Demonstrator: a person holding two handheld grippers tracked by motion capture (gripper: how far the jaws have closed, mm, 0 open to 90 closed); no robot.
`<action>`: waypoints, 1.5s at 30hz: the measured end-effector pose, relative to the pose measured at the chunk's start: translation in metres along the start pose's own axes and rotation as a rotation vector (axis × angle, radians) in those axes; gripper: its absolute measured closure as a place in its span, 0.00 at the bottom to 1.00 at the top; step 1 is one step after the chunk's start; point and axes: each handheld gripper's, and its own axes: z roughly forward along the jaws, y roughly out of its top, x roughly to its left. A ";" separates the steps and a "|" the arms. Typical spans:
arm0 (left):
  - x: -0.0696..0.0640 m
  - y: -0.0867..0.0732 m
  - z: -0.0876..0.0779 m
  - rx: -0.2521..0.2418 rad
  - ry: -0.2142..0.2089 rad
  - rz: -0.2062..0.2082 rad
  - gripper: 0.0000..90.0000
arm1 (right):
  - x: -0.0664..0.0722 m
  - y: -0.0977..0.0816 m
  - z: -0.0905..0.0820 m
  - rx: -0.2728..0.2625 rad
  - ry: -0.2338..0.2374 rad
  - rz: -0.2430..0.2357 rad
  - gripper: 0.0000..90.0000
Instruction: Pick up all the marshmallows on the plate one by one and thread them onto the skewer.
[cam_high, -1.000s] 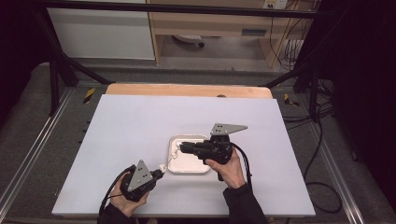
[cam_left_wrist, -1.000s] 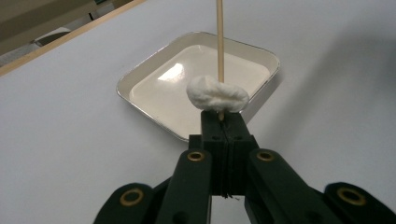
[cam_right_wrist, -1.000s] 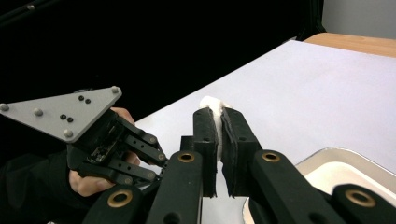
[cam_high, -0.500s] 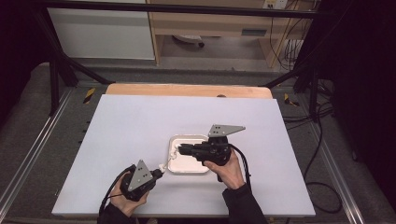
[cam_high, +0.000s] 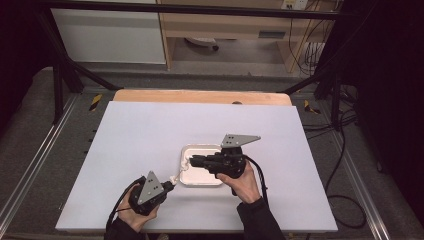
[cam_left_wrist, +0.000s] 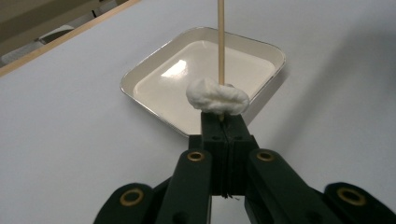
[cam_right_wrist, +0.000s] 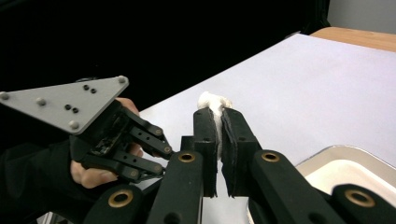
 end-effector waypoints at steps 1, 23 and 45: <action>0.000 0.000 0.000 0.002 -0.002 0.003 0.99 | 0.000 0.000 0.001 0.003 0.001 -0.003 0.95; 0.001 -0.001 0.003 0.007 -0.004 -0.016 0.99 | 0.001 -0.004 0.008 -0.008 -0.005 -0.005 0.95; 0.002 -0.001 0.001 0.003 0.003 -0.013 0.99 | 0.002 -0.005 0.011 -0.003 -0.002 -0.003 0.95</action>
